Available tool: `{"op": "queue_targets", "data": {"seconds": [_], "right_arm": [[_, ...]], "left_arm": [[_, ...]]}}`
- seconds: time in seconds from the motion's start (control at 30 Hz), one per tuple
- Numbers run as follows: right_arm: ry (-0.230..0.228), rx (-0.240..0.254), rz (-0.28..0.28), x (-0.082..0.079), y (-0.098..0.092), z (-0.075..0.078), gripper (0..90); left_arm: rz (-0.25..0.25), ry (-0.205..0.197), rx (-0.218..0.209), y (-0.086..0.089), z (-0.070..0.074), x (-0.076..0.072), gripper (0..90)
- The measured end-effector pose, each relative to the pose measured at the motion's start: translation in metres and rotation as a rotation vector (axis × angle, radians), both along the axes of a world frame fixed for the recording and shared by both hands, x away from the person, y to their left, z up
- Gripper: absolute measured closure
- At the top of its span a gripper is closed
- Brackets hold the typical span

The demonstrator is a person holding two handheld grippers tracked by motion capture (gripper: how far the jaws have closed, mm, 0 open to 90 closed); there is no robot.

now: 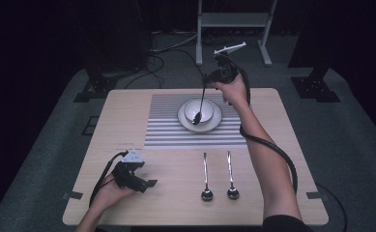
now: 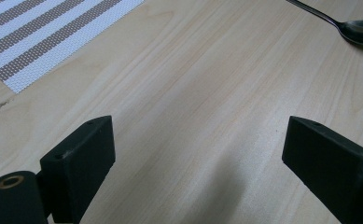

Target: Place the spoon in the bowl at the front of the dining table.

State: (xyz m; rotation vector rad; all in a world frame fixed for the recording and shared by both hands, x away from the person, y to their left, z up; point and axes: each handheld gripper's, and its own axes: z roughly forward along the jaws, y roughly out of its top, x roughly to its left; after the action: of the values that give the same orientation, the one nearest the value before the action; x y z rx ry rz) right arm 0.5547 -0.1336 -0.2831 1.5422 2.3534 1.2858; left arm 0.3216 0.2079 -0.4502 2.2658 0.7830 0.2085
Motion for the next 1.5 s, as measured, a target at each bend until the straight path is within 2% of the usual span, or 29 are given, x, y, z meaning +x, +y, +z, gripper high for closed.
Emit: {"op": "queue_targets", "data": {"seconds": [0.07, 0.33, 0.47, 0.73, 1.03, 1.2, 1.3, 1.5], "right_arm": [[-0.006, -0.01, -0.025, 0.003, -0.002, 0.003, 88.4], [-0.007, -0.009, -0.067, 0.01, -0.005, 0.001, 88.4], [-0.014, -0.017, -0.104, 0.013, -0.007, -0.004, 88.4], [-0.013, -0.021, -0.138, 0.018, -0.005, -0.013, 88.4], [-0.018, -0.029, -0.15, 0.019, -0.006, -0.019, 88.2], [-0.012, -0.049, -0.156, 0.017, -0.009, -0.03, 88.2], [0.011, -0.055, -0.149, 0.017, -0.013, -0.038, 88.1], [0.025, -0.074, -0.144, 0.013, -0.019, -0.049, 87.4]], "left_arm": [[-0.002, 0.0, 0.0, -0.001, 0.0, 0.0, 8.4], [-0.003, 0.002, 0.002, 0.0, -0.001, 0.0, 8.3], [-0.007, 0.0, 0.004, -0.001, -0.001, -0.001, 8.4], [-0.013, 0.004, 0.008, -0.003, -0.002, -0.001, 8.4], [-0.013, 0.002, 0.014, -0.003, -0.003, -0.001, 8.3], [-0.012, 0.003, 0.018, -0.003, -0.004, 0.0, 8.3], [-0.014, 0.004, 0.019, -0.003, -0.004, 0.0, 8.4], [-0.013, 0.008, 0.023, -0.003, -0.005, 0.0, 8.4]]}}
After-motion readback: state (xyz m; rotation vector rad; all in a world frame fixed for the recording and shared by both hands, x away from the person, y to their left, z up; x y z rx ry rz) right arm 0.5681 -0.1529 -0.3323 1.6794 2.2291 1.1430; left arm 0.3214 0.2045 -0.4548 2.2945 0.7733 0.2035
